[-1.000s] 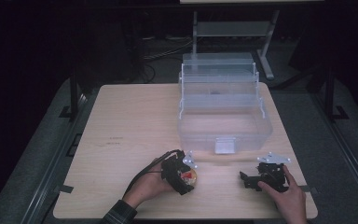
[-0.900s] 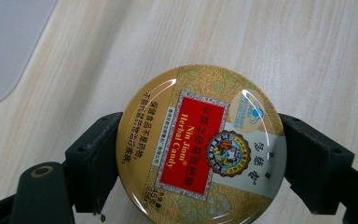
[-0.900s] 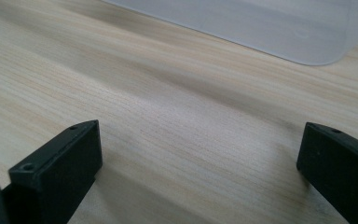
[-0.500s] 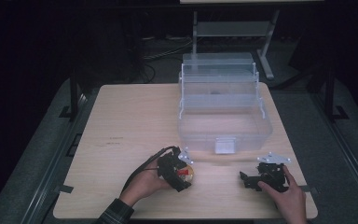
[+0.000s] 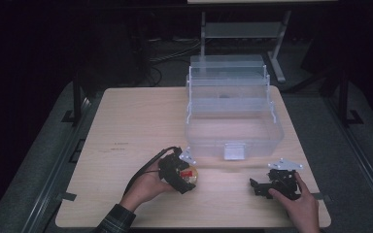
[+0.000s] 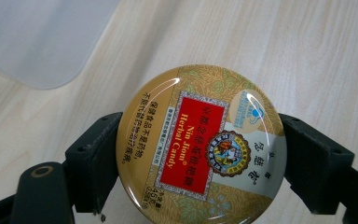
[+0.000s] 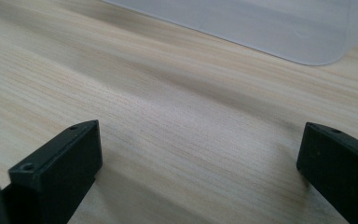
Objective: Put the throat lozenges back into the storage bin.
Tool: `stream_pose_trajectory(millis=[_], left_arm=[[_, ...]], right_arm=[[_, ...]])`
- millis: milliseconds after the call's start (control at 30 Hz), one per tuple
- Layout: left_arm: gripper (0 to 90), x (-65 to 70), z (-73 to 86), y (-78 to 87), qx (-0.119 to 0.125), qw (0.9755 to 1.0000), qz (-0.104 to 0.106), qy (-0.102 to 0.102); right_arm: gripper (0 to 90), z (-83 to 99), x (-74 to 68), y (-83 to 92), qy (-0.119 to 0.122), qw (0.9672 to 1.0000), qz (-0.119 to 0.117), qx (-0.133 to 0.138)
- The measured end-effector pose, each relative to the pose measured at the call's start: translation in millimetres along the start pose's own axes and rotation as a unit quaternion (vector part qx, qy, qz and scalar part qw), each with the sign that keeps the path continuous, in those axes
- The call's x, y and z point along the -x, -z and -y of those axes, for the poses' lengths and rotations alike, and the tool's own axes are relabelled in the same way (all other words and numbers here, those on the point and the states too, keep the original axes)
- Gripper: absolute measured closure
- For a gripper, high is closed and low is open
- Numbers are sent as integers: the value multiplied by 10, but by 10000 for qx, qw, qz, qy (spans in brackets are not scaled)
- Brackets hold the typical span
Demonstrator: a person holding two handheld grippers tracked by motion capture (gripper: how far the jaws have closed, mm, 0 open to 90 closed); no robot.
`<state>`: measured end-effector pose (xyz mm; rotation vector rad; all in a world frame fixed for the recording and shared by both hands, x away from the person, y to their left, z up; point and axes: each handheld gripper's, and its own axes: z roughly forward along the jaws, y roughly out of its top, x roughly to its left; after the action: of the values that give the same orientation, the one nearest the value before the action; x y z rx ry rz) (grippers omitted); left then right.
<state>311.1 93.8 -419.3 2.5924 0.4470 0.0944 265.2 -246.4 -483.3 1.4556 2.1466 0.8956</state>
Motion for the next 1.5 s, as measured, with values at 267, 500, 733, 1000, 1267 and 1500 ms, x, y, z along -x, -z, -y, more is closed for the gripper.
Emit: stream_pose_trajectory(millis=[267,500,733,1000,1267,1500], left_arm=[[196,-62,0,53,50,9999,-11,100],[196,-117,0,129,91,9998,-36,154],[196,-156,-20,199,119,9998,-48,162],[196,-217,-32,252,195,9995,-47,257],[196,-275,-48,291,219,9993,-68,287],[196,-320,-67,331,242,9991,-80,340]], right_arm=[[0,0,0,0,0,10000,0,1],[0,0,0,0,0,10000,0,0],[0,0,-1,0,-6,10000,1,2],[0,-1,-2,0,-16,10000,-1,4],[0,-1,-2,1,-17,10000,-6,0],[0,0,0,2,-4,10000,-8,-1]])
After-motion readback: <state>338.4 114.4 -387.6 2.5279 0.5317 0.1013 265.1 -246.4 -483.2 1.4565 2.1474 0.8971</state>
